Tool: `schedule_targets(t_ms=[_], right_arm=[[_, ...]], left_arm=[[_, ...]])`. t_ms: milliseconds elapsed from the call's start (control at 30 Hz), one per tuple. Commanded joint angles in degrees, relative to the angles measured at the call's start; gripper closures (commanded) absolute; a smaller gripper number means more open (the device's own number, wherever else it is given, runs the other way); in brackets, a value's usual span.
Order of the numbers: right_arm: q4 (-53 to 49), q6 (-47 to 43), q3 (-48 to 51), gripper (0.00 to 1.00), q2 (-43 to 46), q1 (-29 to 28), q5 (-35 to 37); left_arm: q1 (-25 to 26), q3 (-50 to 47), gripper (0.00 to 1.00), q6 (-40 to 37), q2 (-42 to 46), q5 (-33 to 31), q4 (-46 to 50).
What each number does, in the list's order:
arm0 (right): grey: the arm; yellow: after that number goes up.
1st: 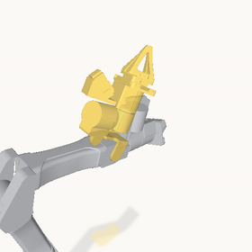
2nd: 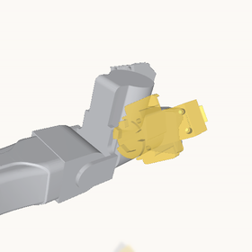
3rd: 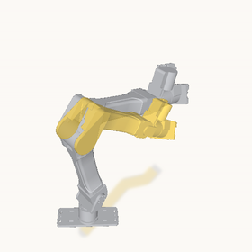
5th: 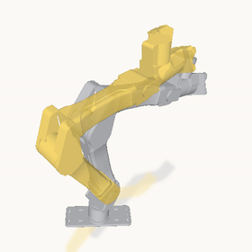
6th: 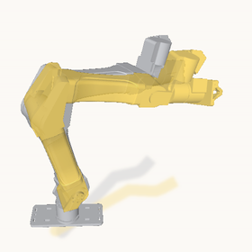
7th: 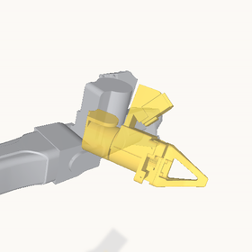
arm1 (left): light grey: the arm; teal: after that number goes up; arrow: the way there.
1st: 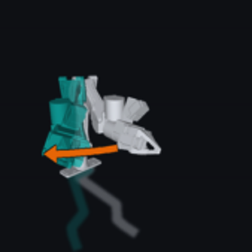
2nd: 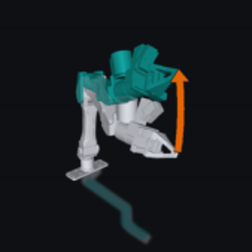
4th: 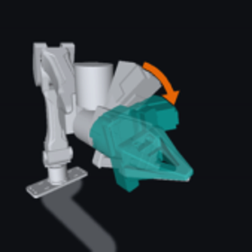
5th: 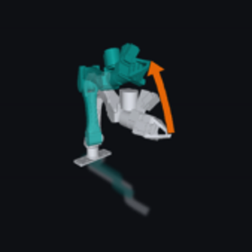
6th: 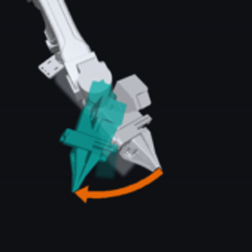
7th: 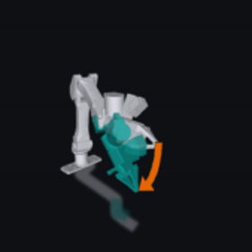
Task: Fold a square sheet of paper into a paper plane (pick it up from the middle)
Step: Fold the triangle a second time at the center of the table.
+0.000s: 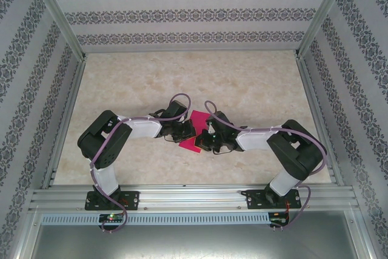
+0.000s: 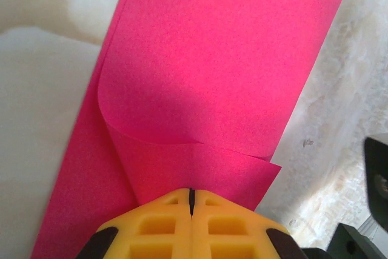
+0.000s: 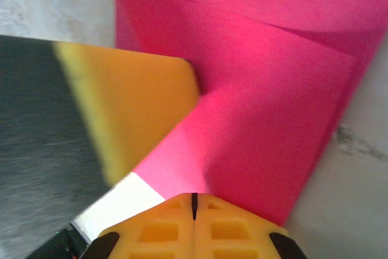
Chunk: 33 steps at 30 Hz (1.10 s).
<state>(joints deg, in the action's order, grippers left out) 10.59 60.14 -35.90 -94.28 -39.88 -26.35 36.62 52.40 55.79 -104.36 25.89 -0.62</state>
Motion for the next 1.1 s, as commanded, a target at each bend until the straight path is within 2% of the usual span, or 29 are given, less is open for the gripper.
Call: schedule_targets(t_ms=[0, 300, 500, 700, 900, 1067], right_arm=[[-1.08, -0.91, -0.10, 1.00, -2.68, 0.42, -0.45], [-2.68, -2.28, 3.03, 1.00, -3.04, 0.55, 0.59], [-5.87, -4.52, 2.94, 1.00, -2.31, 1.55, 0.62], [-7.07, -5.81, 2.68, 1.00, -2.31, 2.40, 0.61], [-7.43, -6.28, 2.33, 1.00, -2.83, 2.54, 0.30], [-7.78, -6.44, 2.15, 1.00, -2.84, 2.53, 0.43]], left_arm=[[-0.41, -0.21, 0.96, -0.55, -0.04, -1.23, 5.49], [-0.93, 0.54, 0.96, -2.60, 0.15, -3.09, 6.77], [-3.63, -1.52, 0.94, -2.35, -0.22, 1.05, 0.39], [-3.84, -2.37, 0.88, -4.76, 1.86, 6.76, -4.55], [-3.84, -4.05, 0.87, -4.99, 4.07, 8.48, -8.58], [-3.90, -3.31, 0.87, -5.56, 1.86, 7.82, -7.84]])
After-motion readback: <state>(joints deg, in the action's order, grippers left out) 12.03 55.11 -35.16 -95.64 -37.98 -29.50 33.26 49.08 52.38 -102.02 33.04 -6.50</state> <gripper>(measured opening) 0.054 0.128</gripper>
